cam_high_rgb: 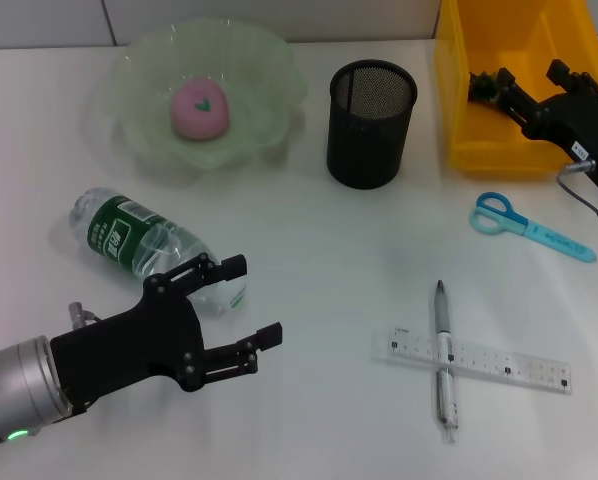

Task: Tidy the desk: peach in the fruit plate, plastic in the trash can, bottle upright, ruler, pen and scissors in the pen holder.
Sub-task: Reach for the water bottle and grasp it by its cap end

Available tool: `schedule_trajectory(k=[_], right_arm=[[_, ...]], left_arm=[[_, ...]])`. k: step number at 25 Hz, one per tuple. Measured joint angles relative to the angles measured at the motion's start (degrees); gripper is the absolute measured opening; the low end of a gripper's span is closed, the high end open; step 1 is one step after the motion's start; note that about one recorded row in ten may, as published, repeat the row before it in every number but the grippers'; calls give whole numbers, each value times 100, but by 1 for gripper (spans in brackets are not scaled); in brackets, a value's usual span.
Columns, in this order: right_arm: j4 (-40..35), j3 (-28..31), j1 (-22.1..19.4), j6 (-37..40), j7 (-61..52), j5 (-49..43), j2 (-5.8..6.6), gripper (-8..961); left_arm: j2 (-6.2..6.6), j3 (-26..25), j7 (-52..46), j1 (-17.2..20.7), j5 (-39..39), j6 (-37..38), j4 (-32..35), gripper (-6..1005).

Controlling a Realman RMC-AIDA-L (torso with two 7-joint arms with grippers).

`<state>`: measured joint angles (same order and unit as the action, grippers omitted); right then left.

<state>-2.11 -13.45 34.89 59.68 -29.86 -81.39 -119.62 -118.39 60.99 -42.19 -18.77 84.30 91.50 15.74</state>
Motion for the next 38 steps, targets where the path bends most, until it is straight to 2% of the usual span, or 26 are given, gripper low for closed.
schedule_trajectory(k=[19, 22, 26, 29, 30, 33, 38], right_arm=[[0, 0, -34, 177, 2, 8, 0, 751], [1, -17, -131, 640, -105, 6, 5, 751], [-107, -131, -481, 1771, -633, -86, 44, 751], [-526, -461, -770, 2403, -1318, -268, 54, 750], [-870, -757, -929, 2734, -1756, -413, 60, 750], [-1195, -1034, -1066, 3061, -2141, -614, 81, 750], [-1637, -1403, -1283, 3830, -2665, -1287, 242, 750]], left_arm=[[0, 16, 0, 8, -1, -1, 0, 844], [0, 10, 0, 3, -2, 0, 4, 844], [1, 9, 0, 4, -2, 3, 15, 844], [4, 9, 0, 11, -2, 14, 24, 844], [5, 9, 0, 12, -2, 28, 32, 844], [11, 9, 0, 13, -1, 57, 40, 844], [27, 6, -24, -5, 0, 86, 52, 844]])
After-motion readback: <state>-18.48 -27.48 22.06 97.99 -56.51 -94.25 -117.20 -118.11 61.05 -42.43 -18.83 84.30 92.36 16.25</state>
